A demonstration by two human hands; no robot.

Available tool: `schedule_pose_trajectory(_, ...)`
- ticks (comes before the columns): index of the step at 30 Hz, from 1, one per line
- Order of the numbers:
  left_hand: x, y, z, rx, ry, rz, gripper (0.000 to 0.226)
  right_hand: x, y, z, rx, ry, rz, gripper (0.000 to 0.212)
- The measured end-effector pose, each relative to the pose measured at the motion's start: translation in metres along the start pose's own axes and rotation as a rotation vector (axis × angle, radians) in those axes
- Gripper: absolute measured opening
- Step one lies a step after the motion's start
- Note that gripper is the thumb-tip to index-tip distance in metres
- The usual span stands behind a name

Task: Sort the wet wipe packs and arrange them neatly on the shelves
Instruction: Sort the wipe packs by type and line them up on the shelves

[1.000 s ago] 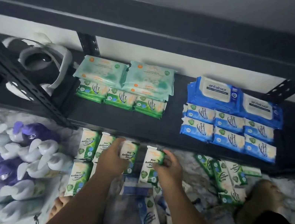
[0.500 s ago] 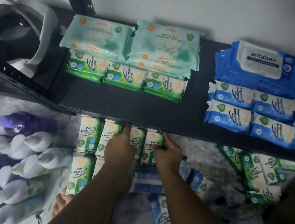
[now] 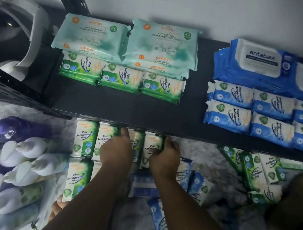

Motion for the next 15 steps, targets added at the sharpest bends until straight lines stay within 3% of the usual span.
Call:
schedule_pose_trajectory(5, 0.017, -0.007, 0.007, -0.009, 0.041, -0.031, 0.05, 0.021, -0.032, 0.025, -0.051, 0.051, 0.003, 0.037)
schedule_pose_trajectory(11, 0.068, -0.009, 0.059, 0.029, 0.3, -0.128, 0.04, 0.069, -0.131, 0.079, -0.066, 0.144, 0.075, 0.013)
schedule_pose_trajectory(15, 0.113, -0.013, 0.104, 0.026, 0.504, -0.142, 0.042, 0.11, -0.198, 0.123, -0.134, 0.238, 0.14, 0.03)
Point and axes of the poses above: each hand's wrist, its own x-axis away from the middle knuckle, its own y-axis out of the palm, z = x × y, the point moved 5 cm from there along -x, towards the middle knuckle, and after that the axes turned 12 degrees about -z, right-handed, at the moved point
